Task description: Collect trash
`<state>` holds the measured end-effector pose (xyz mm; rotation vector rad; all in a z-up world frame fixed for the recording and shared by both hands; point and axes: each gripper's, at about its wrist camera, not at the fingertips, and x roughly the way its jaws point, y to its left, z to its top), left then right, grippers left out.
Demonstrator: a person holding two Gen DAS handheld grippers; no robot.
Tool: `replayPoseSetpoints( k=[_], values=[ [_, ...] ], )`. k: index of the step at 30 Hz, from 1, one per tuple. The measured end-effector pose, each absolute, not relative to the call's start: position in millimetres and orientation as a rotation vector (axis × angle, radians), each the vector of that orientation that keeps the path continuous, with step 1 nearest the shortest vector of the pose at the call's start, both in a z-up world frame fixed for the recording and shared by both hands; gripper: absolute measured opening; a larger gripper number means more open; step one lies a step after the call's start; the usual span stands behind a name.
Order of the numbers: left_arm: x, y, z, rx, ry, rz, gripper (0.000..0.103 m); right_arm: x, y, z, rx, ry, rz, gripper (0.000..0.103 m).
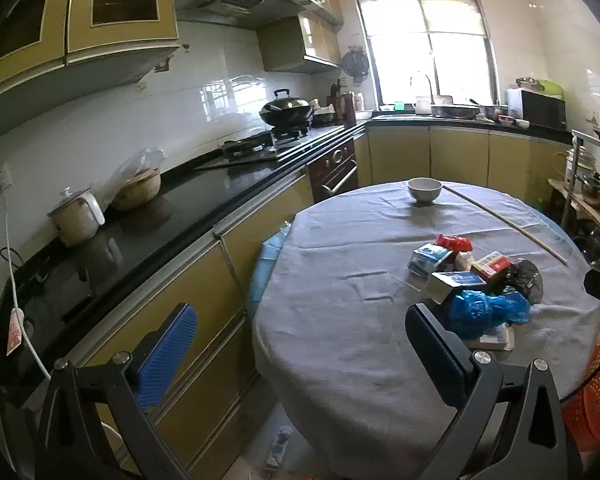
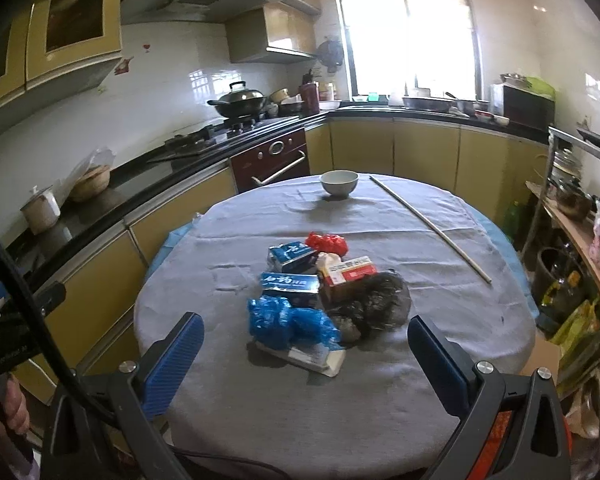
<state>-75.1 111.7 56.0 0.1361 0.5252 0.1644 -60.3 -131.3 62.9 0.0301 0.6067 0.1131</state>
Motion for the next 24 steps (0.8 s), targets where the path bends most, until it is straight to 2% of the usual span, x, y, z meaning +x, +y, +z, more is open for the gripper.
replayPoseSetpoints(
  k=[24],
  values=[
    [-74.0, 115.2, 54.4, 0.135, 0.538, 0.171, 0.103, -58.5, -126.9, 60.5, 0.03, 0.602, 0.128, 0.103]
  ],
)
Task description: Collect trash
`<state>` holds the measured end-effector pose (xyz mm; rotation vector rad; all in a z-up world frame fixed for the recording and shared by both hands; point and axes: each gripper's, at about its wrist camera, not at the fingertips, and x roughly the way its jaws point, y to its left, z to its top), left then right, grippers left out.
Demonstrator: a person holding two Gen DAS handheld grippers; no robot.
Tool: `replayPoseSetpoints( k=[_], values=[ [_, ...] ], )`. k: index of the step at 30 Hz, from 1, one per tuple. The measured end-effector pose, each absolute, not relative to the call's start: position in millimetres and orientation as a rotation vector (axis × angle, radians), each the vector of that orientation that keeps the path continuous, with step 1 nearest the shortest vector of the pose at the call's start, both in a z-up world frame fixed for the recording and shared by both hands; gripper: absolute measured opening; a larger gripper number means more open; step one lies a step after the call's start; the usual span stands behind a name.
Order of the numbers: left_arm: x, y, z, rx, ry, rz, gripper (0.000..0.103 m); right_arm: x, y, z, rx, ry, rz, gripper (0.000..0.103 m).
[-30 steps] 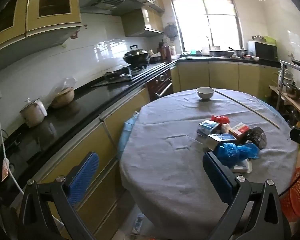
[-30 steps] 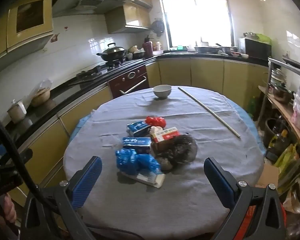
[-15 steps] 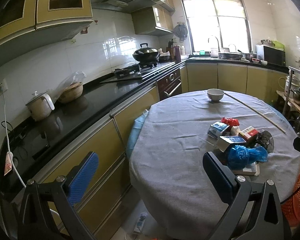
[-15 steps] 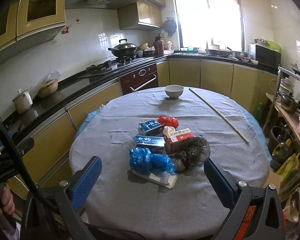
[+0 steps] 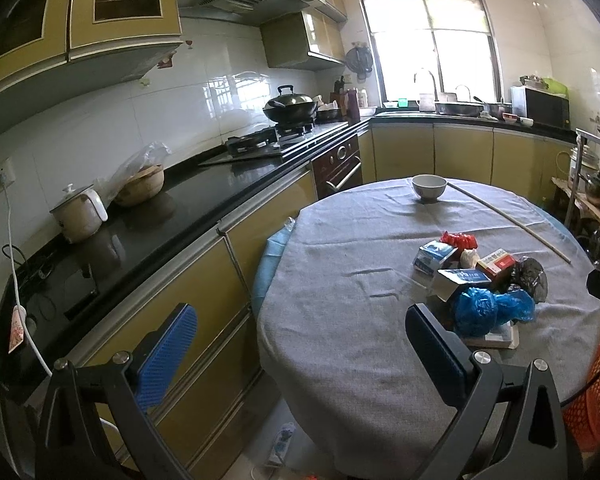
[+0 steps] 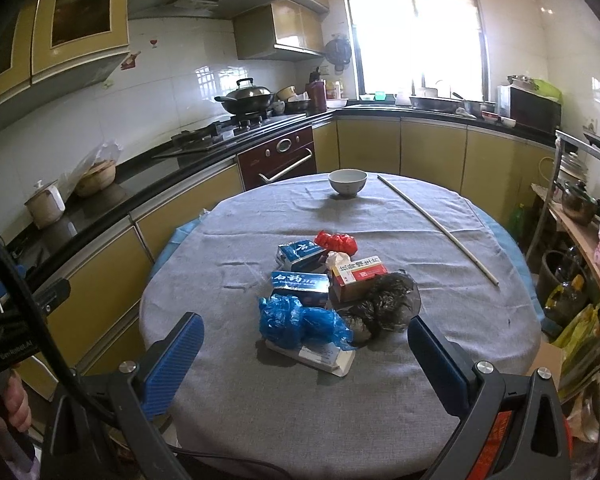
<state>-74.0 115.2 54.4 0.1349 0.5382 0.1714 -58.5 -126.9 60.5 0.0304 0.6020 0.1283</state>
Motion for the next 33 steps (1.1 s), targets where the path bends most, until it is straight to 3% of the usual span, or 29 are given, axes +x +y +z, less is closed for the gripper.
replayPoseSetpoints(
  k=[23, 33],
  values=[
    [-64, 107, 42, 0.149, 0.586, 0.155, 0.103, -51, -136, 52, 0.067, 0.639, 0.12, 0.103],
    [-15, 84, -6, 0.114, 0.777, -0.018, 0.103, -6, -200, 19, 0.276, 0.753, 0.077, 0.103]
  ],
)
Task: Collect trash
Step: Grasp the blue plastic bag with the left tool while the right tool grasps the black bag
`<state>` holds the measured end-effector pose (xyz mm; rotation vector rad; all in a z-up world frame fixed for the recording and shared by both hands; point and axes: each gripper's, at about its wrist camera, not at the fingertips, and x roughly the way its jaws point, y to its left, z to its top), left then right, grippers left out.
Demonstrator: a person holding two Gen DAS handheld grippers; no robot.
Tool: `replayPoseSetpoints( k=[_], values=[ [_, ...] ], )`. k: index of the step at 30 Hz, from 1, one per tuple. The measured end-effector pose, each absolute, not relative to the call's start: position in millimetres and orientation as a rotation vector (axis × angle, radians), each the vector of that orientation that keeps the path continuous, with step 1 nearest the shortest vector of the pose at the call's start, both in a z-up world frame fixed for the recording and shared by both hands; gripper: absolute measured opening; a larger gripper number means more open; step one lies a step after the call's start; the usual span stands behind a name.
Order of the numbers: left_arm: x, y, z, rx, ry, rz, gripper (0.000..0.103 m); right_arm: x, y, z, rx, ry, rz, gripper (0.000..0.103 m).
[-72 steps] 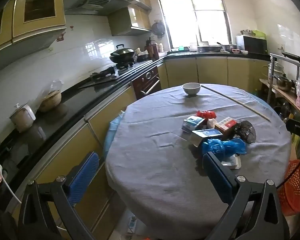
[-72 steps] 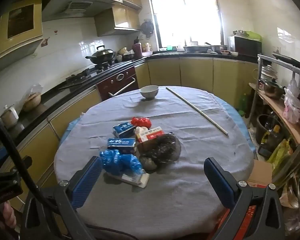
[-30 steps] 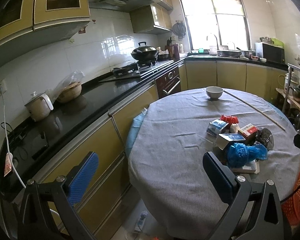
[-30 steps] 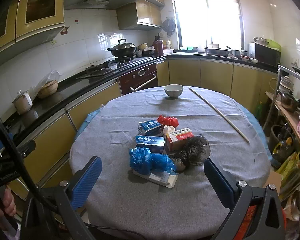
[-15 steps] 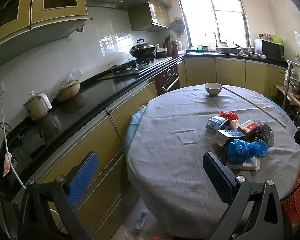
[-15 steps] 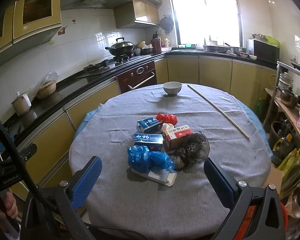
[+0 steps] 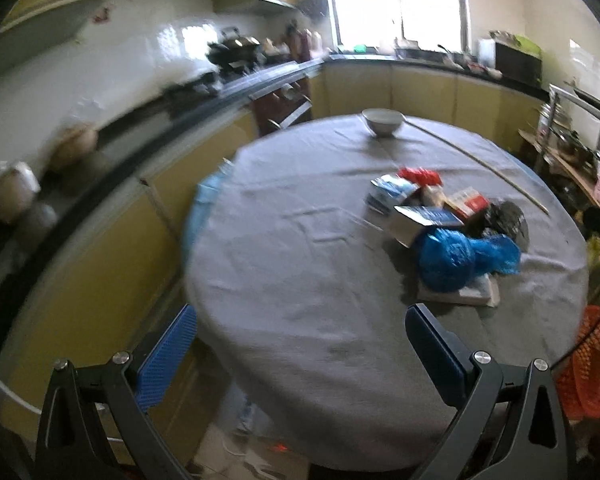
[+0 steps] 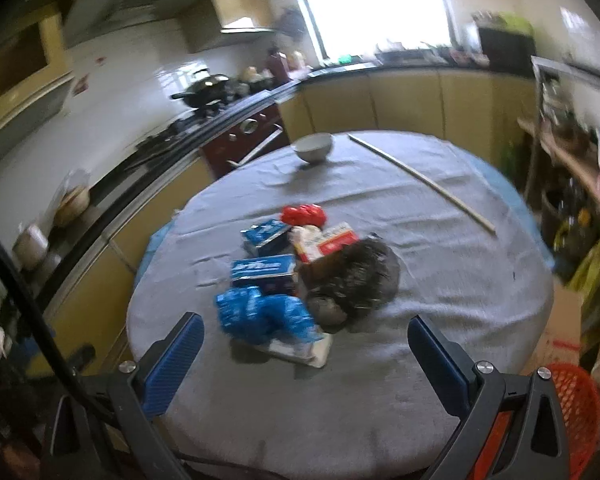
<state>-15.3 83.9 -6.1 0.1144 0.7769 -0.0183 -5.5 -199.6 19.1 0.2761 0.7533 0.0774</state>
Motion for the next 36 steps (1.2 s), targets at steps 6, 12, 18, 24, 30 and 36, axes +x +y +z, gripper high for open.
replayPoseSetpoints(
  k=[6, 12, 18, 24, 30, 36],
  values=[
    [26, 56, -28, 0.085, 0.887, -0.173, 0.103, 44, -243, -16, 0.424, 0.822, 0.063, 0.103],
    [66, 24, -38, 0.065, 0.935, -0.259, 0.103, 92, -267, -49, 0.493, 0.889, 0.065, 0.092],
    [96, 2, -48, 0.045, 0.994, -0.319, 0.103, 133, -272, -74, 0.522, 0.939, 0.072, 0.089],
    [112, -16, -59, 0.018, 1.042, -0.379, 0.099, 157, -259, -102, 0.51, 1.039, 0.108, 0.06],
    [116, -33, -73, 0.02, 1.101, -0.435, 0.058, 145, -256, -103, 0.51, 1.011, 0.163, 0.039],
    [108, -53, -64, 0.061, 1.063, -0.476, 0.043, 121, -280, -92, 0.568, 0.959, 0.154, 0.036]
  ],
)
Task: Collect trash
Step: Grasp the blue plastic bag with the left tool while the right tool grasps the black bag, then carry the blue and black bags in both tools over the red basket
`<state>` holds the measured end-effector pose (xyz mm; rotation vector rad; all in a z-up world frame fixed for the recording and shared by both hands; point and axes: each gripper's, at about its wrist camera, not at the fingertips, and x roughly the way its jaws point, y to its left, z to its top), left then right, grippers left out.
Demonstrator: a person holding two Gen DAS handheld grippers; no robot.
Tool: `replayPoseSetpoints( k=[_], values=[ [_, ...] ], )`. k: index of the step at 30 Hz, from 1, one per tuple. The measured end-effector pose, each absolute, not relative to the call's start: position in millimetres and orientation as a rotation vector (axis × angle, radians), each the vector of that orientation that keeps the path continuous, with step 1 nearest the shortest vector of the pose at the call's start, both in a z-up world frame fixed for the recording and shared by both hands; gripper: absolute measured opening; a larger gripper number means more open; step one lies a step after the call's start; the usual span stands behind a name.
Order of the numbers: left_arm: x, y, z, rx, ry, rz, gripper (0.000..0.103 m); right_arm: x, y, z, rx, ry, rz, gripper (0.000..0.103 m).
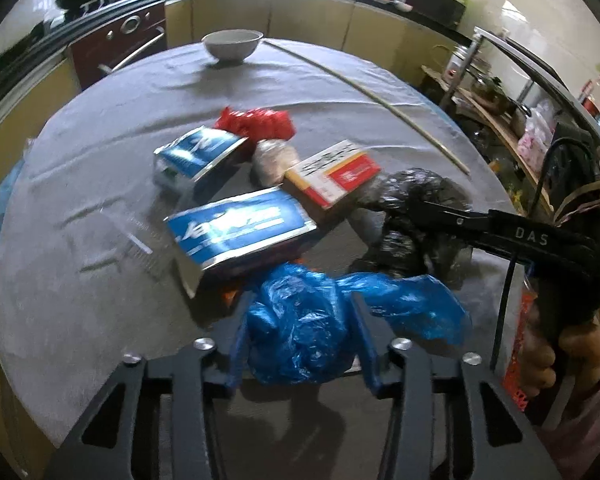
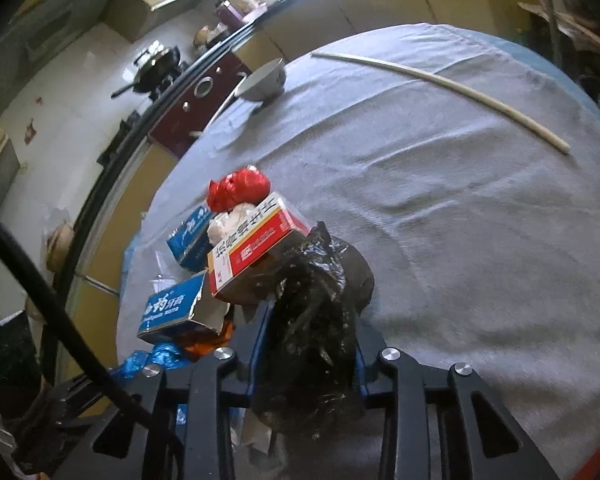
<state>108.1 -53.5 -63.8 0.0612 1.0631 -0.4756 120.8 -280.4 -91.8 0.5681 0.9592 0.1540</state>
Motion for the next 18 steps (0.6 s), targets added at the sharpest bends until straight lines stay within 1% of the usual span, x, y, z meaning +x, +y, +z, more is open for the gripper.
replayPoseSetpoints(
  k=[3, 10, 18],
  values=[
    [104, -65, -58, 0.093, 1.056, -0.489, 0.041, 106, -296, -84, 0.589, 0.928, 0.138, 0.036],
    [90, -97, -46, 0.225, 1.016, -0.488, 0.04, 69, -331, -76, 0.654, 0.879, 0.096, 0.035],
    [74, -126, -38, 0.353, 0.962, -0.47, 0.04, 52, -360, -81, 0.739, 0.877, 0.083, 0.036]
  ],
)
